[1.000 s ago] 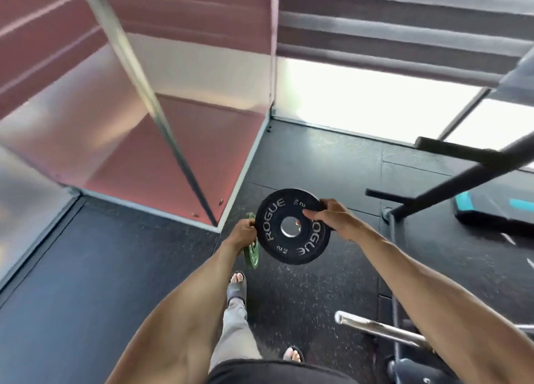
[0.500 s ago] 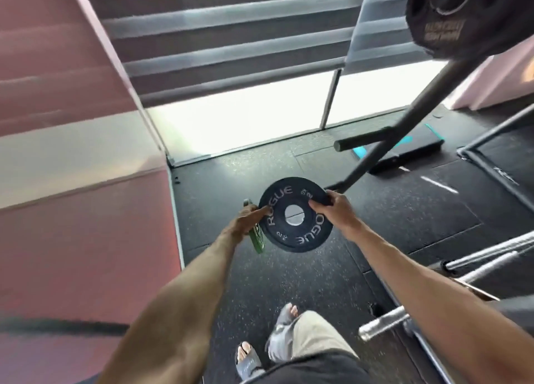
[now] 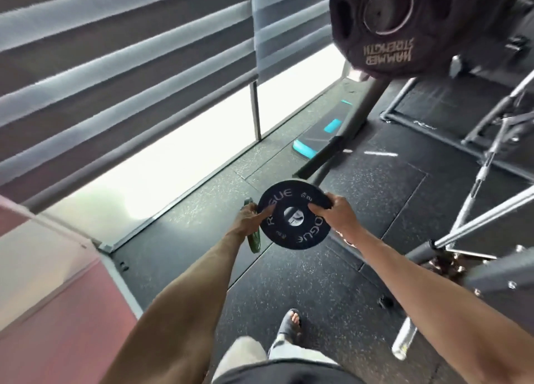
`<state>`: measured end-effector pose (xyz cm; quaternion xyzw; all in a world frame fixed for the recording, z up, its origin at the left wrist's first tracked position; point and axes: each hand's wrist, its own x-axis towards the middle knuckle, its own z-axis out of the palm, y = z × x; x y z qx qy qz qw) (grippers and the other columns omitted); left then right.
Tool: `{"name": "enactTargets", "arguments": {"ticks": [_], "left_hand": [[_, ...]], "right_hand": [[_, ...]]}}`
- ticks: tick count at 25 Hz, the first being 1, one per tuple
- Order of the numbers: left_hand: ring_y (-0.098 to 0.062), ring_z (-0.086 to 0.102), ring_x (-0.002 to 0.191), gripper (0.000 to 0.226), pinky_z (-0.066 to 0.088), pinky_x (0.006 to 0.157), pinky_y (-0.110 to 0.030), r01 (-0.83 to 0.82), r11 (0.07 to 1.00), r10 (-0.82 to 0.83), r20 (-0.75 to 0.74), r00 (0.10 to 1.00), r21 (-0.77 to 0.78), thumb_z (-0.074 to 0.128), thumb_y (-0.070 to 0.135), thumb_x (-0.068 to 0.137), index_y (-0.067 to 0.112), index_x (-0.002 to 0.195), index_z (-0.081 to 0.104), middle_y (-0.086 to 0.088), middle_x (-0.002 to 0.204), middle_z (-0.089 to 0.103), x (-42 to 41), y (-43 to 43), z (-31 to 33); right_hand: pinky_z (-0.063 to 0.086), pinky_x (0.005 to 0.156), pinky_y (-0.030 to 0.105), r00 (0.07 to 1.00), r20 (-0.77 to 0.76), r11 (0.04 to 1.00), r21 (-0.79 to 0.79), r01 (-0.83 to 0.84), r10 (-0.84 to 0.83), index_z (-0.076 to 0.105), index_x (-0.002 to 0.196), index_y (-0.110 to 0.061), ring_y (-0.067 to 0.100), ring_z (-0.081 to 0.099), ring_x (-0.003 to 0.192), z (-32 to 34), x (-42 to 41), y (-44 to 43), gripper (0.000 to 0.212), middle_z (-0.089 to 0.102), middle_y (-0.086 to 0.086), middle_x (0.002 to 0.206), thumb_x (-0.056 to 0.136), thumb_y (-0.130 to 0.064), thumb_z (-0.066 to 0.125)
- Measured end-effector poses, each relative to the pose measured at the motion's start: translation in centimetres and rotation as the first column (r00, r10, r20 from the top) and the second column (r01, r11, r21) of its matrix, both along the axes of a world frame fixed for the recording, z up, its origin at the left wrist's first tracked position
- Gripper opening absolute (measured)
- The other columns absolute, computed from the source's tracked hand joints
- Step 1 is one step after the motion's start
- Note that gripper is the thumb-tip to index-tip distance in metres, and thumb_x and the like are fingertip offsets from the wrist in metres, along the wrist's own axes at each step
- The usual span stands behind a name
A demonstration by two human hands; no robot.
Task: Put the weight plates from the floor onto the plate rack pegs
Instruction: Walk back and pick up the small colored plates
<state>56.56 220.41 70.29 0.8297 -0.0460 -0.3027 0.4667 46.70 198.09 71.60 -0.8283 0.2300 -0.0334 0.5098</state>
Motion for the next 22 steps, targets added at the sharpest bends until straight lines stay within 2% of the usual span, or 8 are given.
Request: {"name": "enactTargets", "arguments": {"ticks": [2, 4, 6, 11, 13, 15, 19, 22], "left_hand": [[-0.027, 0.066, 0.102, 0.074, 0.053, 0.095, -0.046, 0.056, 0.997, -0.057, 0.022, 0.998, 0.043, 0.066, 0.075, 0.066, 0.015, 0.108, 0.069, -0.004, 0.102, 0.066, 3.7, -1.2, -0.6], [-0.026, 0.065, 0.101, 0.065, 0.053, 0.094, -0.045, 0.097, 0.994, -0.099, 0.036, 0.994, 0.045, 0.069, 0.069, 0.073, 0.016, 0.111, 0.068, -0.005, 0.107, 0.068, 6.3, -2.4, -1.0], [-0.025, 0.065, 0.100, 0.054, 0.054, 0.091, -0.041, 0.150, 0.988, -0.151, 0.031, 0.988, 0.049, 0.070, 0.058, 0.081, 0.015, 0.115, 0.067, -0.007, 0.109, 0.069, 9.1, -3.9, -1.1], [-0.025, 0.065, 0.094, 0.047, 0.052, 0.084, -0.037, 0.325, 0.943, -0.326, 0.003, 0.945, 0.072, 0.072, 0.048, 0.084, 0.010, 0.111, 0.068, -0.006, 0.101, 0.068, 15.8, -7.3, -3.1], [-0.023, 0.064, 0.087, 0.045, 0.052, 0.077, -0.033, 0.389, 0.918, -0.390, -0.006, 0.921, 0.081, 0.072, 0.045, 0.085, 0.007, 0.109, 0.069, -0.008, 0.099, 0.069, 18.4, -8.4, -3.6], [-0.022, 0.061, 0.081, 0.043, 0.048, 0.067, -0.028, 0.437, 0.893, -0.439, -0.006, 0.898, 0.103, 0.073, 0.044, 0.084, 0.006, 0.106, 0.069, -0.007, 0.093, 0.068, 20.4, -9.2, -3.8], [-0.022, 0.063, 0.077, 0.047, 0.048, 0.067, -0.032, 0.541, 0.826, -0.545, -0.025, 0.838, 0.159, 0.076, 0.052, 0.078, 0.009, 0.097, 0.071, -0.004, 0.087, 0.069, 24.9, -11.0, -5.5], [-0.024, 0.068, 0.081, 0.069, 0.054, 0.074, -0.039, 0.595, 0.783, -0.603, -0.013, 0.797, 0.180, 0.069, 0.075, 0.062, 0.014, 0.094, 0.074, -0.004, 0.089, 0.073, 26.6, -12.3, -6.8]], "right_hand": [[0.056, 0.064, 0.021, 0.999, -0.016, 0.998, -0.037, 0.047, -0.047, 0.070, 0.099, -0.003, 0.017, 0.067, 0.073, 0.0, 1.9, -1.1, 0.026, 0.073, 0.009, 0.090, 0.082, -0.021, 0.080], [0.047, 0.053, 0.007, 0.997, -0.040, 0.995, -0.069, 0.067, -0.069, 0.069, 0.098, -0.004, 0.009, 0.063, 0.067, -0.4, 3.4, -1.8, 0.025, 0.071, 0.005, 0.087, 0.081, -0.019, 0.081], [0.045, 0.054, 0.006, 0.990, -0.079, 0.992, -0.066, 0.111, -0.116, 0.069, 0.099, -0.007, 0.013, 0.065, 0.071, -1.0, 5.2, -2.8, 0.028, 0.073, 0.006, 0.090, 0.079, -0.021, 0.083], [0.054, 0.071, 0.023, 0.964, -0.122, 0.971, -0.082, 0.226, -0.234, 0.072, 0.102, -0.008, 0.017, 0.068, 0.078, -2.0, 9.3, -3.9, 0.032, 0.073, 0.003, 0.090, 0.074, -0.016, 0.085], [0.054, 0.072, 0.017, 0.956, -0.136, 0.964, -0.074, 0.254, -0.262, 0.071, 0.104, -0.008, 0.010, 0.066, 0.074, -2.4, 10.8, -4.0, 0.032, 0.072, 0.000, 0.091, 0.075, -0.014, 0.085], [0.046, 0.062, 0.007, 0.948, -0.161, 0.960, -0.100, 0.262, -0.275, 0.069, 0.106, -0.009, 0.008, 0.067, 0.075, -2.9, 11.9, -3.8, 0.034, 0.073, 0.000, 0.094, 0.077, -0.018, 0.084], [0.042, 0.061, 0.004, 0.909, -0.146, 0.920, -0.103, 0.378, -0.390, 0.066, 0.107, -0.006, 0.016, 0.067, 0.082, -4.2, 14.0, -3.4, 0.036, 0.072, 0.002, 0.096, 0.078, -0.020, 0.083], [0.042, 0.058, 0.003, 0.889, -0.147, 0.897, -0.160, 0.412, -0.434, 0.064, 0.107, -0.004, 0.014, 0.063, 0.075, -4.6, 14.3, -3.0, 0.041, 0.069, 0.000, 0.092, 0.079, -0.028, 0.081]]}}
